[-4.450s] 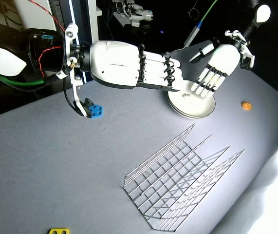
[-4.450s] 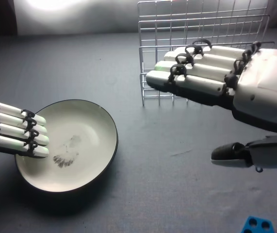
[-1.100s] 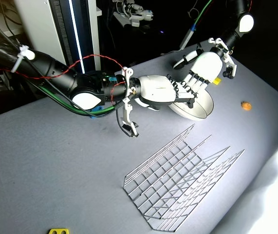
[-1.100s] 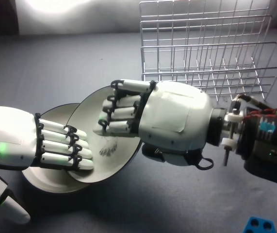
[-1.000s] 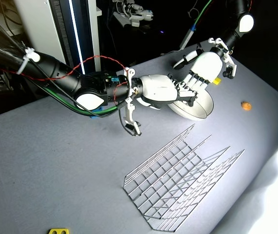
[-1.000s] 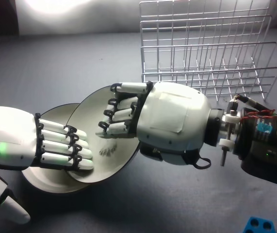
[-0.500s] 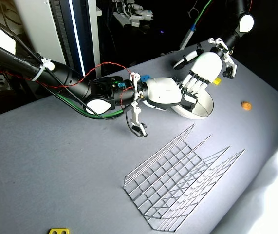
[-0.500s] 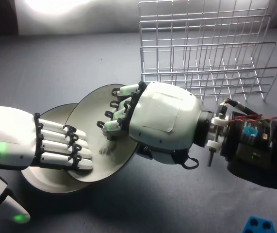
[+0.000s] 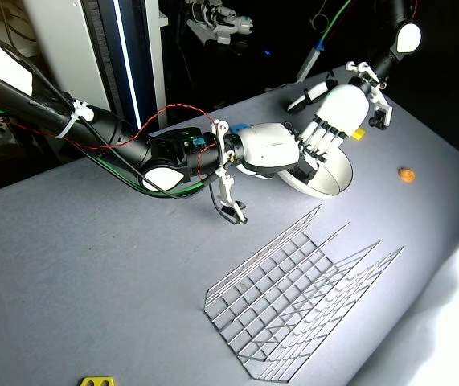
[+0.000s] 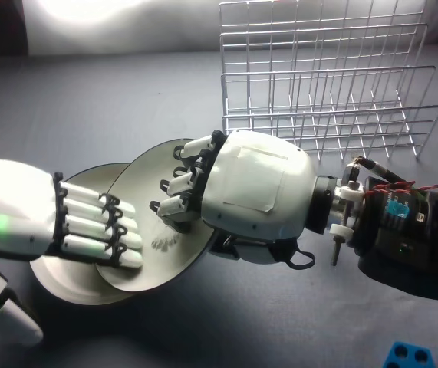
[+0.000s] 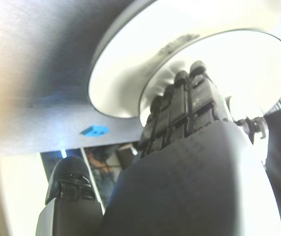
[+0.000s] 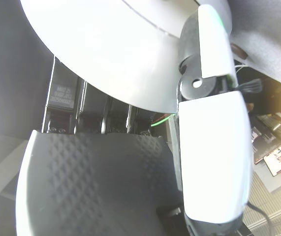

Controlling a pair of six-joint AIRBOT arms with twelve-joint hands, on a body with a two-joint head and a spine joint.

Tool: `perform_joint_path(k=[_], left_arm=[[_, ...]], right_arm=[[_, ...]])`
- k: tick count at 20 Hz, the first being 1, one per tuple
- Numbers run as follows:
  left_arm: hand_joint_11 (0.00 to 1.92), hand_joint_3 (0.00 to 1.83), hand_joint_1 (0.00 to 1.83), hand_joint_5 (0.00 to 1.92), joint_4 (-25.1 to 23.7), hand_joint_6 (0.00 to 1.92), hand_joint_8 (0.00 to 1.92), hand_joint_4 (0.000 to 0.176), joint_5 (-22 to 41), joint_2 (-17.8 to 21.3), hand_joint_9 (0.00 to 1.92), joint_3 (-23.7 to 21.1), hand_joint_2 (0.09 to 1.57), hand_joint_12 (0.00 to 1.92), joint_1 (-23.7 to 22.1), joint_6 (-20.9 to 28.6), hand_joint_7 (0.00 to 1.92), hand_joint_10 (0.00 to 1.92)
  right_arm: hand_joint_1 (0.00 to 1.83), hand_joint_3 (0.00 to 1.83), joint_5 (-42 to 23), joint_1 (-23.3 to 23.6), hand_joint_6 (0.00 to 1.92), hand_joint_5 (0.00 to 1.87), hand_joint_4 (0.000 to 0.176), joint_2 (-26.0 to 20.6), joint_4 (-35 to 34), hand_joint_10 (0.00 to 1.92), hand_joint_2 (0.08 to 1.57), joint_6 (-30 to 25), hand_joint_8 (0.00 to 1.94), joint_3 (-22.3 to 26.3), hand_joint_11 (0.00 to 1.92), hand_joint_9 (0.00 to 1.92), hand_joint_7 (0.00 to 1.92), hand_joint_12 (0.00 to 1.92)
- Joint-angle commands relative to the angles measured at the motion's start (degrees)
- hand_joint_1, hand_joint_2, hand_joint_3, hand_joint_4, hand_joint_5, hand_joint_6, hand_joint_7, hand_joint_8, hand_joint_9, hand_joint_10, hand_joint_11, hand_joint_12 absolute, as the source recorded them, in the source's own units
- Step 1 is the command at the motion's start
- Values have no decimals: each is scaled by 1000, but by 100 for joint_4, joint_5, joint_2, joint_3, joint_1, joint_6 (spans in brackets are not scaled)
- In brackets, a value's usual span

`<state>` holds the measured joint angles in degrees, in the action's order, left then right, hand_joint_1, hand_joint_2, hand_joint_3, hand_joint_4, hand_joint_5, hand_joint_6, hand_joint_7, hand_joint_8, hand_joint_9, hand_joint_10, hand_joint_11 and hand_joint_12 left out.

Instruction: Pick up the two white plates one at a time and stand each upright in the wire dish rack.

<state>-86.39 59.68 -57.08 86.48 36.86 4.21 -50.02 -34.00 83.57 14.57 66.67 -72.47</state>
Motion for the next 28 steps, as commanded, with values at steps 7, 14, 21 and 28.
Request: perform_joint_path(k=[7, 14, 21, 28], left_arm=[[0, 4, 0, 0, 386, 0, 0, 0, 367, 420, 0, 125, 1131, 0, -438, 201, 0, 0], [0, 2, 0, 0, 215, 0, 0, 0, 405, 725, 0, 381, 1127, 0, -712, 574, 0, 0], [0, 2, 0, 0, -387, 0, 0, 0, 406, 1159, 0, 208, 1128, 0, -1452, 1067, 0, 0], [0, 2, 0, 0, -1011, 0, 0, 0, 418, 1187, 0, 456, 1129, 0, -2118, 1636, 0, 0]], right_arm=[[1200, 0, -759, 102, 1111, 922, 32, -97, -94, 7, 1143, 3, 997, 212, 716, 1154, 954, 1001], [1193, 1, -708, 146, 1146, 906, 29, -431, -95, 2, 1155, 55, 1045, 719, 696, 1129, 917, 1010], [1195, 0, -659, 435, 1159, 886, 31, -869, -484, 9, 1154, 42, 1018, 1313, 717, 1143, 946, 1006], [1198, 0, -376, 732, 1147, 896, 30, -1474, -862, 7, 1148, -319, 996, 1960, 742, 1156, 957, 957]])
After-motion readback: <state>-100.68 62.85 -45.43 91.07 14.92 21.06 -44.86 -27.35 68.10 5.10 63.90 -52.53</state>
